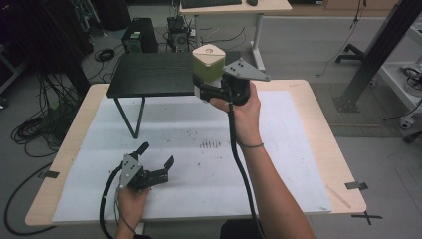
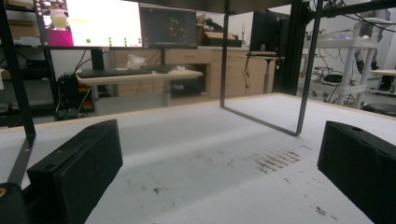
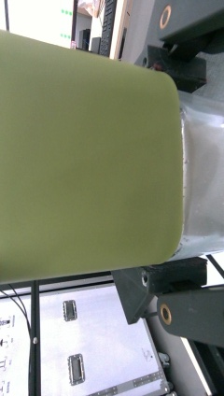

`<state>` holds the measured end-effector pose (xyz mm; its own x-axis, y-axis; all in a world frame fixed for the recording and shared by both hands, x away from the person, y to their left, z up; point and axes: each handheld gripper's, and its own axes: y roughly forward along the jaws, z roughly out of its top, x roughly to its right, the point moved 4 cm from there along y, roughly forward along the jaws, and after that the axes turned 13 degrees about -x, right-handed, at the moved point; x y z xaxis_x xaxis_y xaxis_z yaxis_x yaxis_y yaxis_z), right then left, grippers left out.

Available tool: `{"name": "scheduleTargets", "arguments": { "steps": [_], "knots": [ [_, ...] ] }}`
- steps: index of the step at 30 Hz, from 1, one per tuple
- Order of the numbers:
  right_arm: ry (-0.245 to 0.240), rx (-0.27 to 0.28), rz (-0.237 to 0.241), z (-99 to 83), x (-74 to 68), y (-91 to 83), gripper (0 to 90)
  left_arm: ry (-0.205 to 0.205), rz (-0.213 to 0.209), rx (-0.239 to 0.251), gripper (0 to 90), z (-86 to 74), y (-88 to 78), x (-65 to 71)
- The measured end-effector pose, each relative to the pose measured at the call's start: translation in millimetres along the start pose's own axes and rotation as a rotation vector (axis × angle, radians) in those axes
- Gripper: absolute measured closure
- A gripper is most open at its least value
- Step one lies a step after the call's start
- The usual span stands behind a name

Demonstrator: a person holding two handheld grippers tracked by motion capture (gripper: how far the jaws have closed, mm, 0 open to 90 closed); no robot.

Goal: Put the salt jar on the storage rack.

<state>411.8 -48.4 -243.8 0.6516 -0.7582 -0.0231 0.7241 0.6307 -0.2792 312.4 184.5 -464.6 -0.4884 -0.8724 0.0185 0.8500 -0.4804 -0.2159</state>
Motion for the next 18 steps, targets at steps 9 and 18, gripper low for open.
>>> {"name": "scheduleTargets", "arguments": {
  "steps": [9,18],
  "knots": [
    [-0.006,-0.011,-0.015,10.0,5.9,14.0,30.5,0.001,0.000,0.001,0.4,0.0,0.1,0.0],
    [0.001,-0.024,-0.029,13.7,15.0,27.9,30.5,0.002,0.000,0.000,0.4,0.1,0.0,-0.1]
  ]
}}
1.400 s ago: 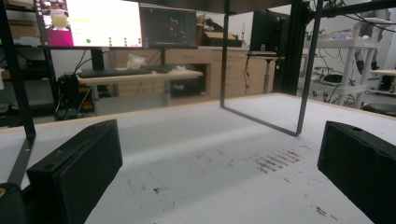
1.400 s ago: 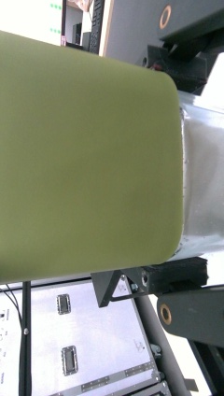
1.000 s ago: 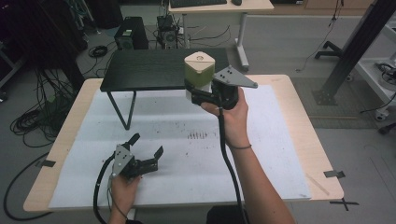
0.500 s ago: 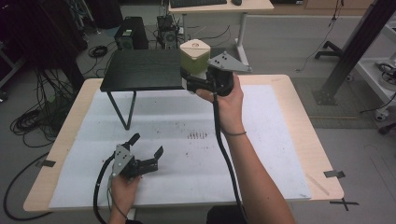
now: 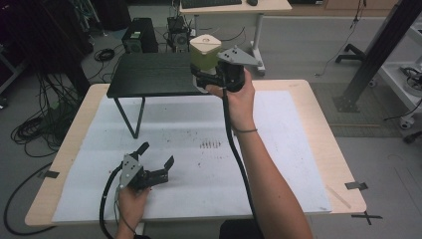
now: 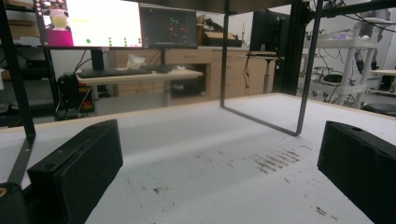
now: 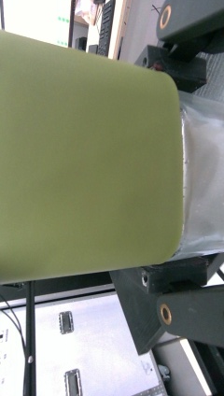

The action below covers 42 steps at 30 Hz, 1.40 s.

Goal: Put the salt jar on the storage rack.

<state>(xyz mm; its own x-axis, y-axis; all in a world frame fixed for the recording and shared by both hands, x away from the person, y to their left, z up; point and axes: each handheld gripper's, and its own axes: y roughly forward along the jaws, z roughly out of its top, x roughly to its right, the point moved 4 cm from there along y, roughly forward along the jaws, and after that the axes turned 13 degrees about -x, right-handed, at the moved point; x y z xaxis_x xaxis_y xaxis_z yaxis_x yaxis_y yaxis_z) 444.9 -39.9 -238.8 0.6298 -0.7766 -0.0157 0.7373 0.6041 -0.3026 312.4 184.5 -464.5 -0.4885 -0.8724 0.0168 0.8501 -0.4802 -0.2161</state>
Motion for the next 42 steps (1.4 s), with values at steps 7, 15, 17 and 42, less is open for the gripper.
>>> {"name": "scheduleTargets", "arguments": {
  "steps": [7,15,17,42],
  "knots": [
    [0.006,-0.020,-0.005,0.5,4.6,10.9,30.5,0.001,0.000,-0.001,0.4,0.0,0.0,-0.1],
    [0.017,-0.037,-0.005,-3.9,9.0,22.9,30.5,-0.004,-0.001,0.003,0.4,0.1,0.1,0.3],
    [0.023,-0.039,-0.005,-4.8,10.2,25.5,30.5,-0.002,0.000,0.001,0.3,0.0,0.0,0.1],
    [0.011,-0.047,-0.027,-10.1,12.3,42.3,30.5,-0.002,0.000,0.002,0.3,0.0,0.0,0.2]
  ]
}}
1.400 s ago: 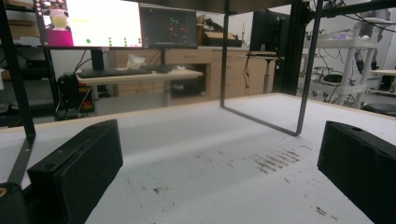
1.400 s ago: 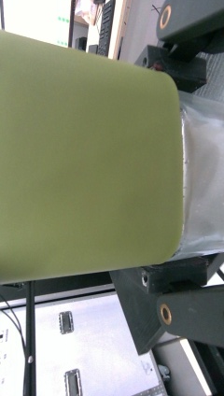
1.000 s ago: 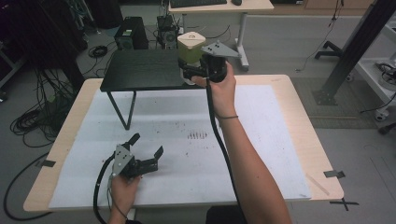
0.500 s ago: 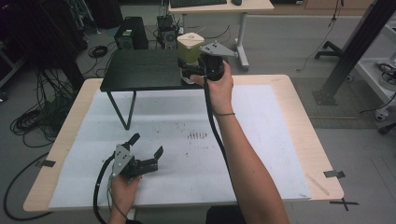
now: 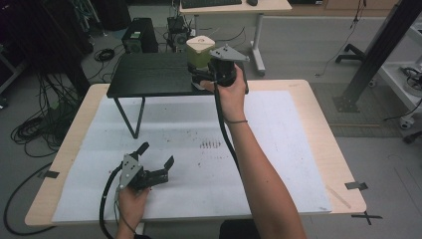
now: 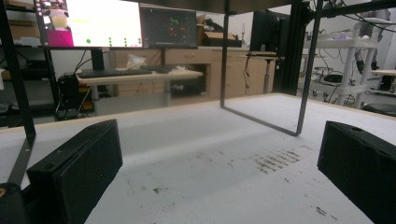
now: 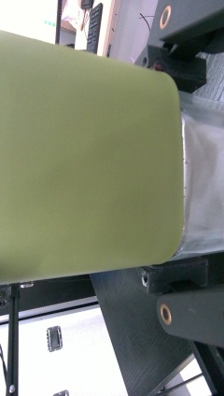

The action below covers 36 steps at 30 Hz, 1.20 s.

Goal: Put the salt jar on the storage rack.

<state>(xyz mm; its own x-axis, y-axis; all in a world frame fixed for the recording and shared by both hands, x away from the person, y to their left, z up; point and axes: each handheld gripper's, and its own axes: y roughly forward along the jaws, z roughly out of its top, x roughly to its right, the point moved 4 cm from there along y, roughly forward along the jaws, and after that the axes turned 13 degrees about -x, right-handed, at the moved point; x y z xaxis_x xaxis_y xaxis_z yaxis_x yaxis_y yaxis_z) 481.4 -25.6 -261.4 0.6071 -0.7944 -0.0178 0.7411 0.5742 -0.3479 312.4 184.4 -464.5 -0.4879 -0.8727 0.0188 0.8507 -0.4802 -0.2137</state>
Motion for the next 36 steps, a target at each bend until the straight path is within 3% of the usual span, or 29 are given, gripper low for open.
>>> {"name": "scheduleTargets", "arguments": {
  "steps": [36],
  "knots": [
    [0.015,0.012,0.002,-2.1,1.8,1.5,30.3,0.001,0.000,0.001,0.3,0.0,-0.1,0.1]
  ]
}}
